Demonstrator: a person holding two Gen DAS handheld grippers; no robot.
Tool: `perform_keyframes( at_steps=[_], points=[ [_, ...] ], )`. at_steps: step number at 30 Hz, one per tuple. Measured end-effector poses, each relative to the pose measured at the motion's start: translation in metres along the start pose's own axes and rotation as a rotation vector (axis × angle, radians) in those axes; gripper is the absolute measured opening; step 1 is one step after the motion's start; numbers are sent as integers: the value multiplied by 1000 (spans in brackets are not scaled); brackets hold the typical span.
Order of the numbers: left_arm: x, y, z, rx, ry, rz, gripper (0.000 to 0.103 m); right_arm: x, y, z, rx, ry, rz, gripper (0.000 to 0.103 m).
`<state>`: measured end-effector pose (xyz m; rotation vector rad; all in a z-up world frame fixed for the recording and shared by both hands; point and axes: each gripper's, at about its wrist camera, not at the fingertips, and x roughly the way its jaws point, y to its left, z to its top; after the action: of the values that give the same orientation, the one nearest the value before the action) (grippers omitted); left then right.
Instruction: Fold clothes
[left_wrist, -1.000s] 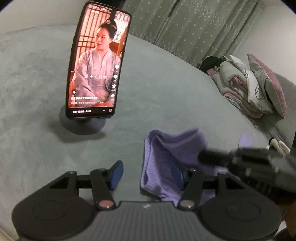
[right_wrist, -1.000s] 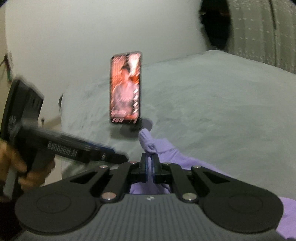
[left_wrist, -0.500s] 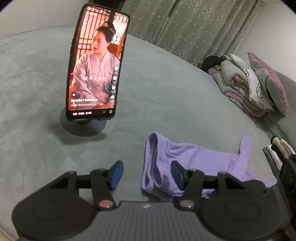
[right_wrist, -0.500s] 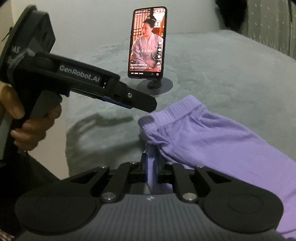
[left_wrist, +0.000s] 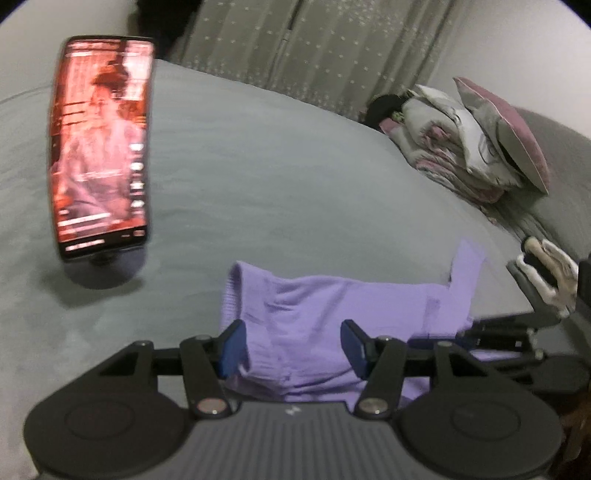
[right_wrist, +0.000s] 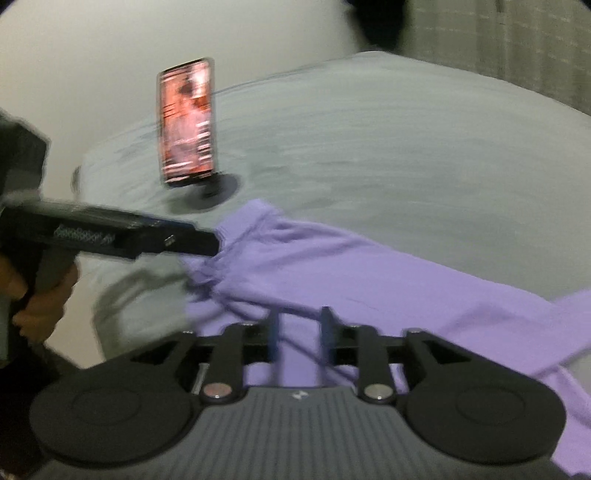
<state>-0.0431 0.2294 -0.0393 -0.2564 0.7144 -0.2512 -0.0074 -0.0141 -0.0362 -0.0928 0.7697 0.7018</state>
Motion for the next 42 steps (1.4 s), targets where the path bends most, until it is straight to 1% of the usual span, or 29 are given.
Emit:
perform_keyframes(
  at_steps=[3, 11, 13, 18, 22, 25, 26, 27, 28, 29, 30, 31, 32, 34, 36, 37, 42],
  points=[
    [11, -16, 0, 43, 7, -19, 58, -8, -24, -3, 72, -26, -59, 46],
    [42, -60, -3, 145, 47, -84, 58, -22, -91, 4, 244, -70, -274, 46],
    [49, -70, -5, 186, 57, -83, 58, -24, -109, 6, 290, -82, -326, 46],
    [61, -79, -10, 237, 83, -88, 58, -17, -143, 7, 398, -90, -394, 46],
    [68, -86, -15, 284, 98, -100, 57, -2, -156, 5, 444, -94, -453, 46],
    [72, -100, -19, 336, 94, -103, 57, 8, -160, 2, 441, -97, -507, 35],
    [72, -103, -21, 352, 95, -103, 57, 11, -159, 1, 430, -98, -529, 26],
    [72, -106, -22, 369, 96, -103, 55, 12, -158, 0, 415, -98, -554, 20],
    [72, -108, -24, 386, 95, -99, 51, 12, -158, -1, 404, -97, -573, 10],
    [72, -110, -24, 400, 93, -92, 49, 11, -158, -2, 402, -99, -586, 3],
    [71, -111, -25, 413, 90, -83, 43, 8, -159, -4, 414, -108, -586, 2],
    [71, -112, -26, 425, 87, -74, 33, 4, -159, -5, 429, -117, -582, 1],
    [70, -114, -26, 437, 83, -65, 30, -1, -158, -6, 444, -129, -578, 1],
    [67, -113, -26, 434, 73, -62, 12, -12, -153, -7, 462, -159, -569, 1],
    [63, -111, -23, 414, 61, -62, 6, -23, -149, -6, 463, -198, -563, 1],
    [61, -110, -22, 406, 53, -60, 4, -29, -146, -5, 463, -220, -560, 1],
    [44, -102, -20, 383, 13, -49, 0, -64, -135, -4, 474, -331, -538, 1]
  ],
)
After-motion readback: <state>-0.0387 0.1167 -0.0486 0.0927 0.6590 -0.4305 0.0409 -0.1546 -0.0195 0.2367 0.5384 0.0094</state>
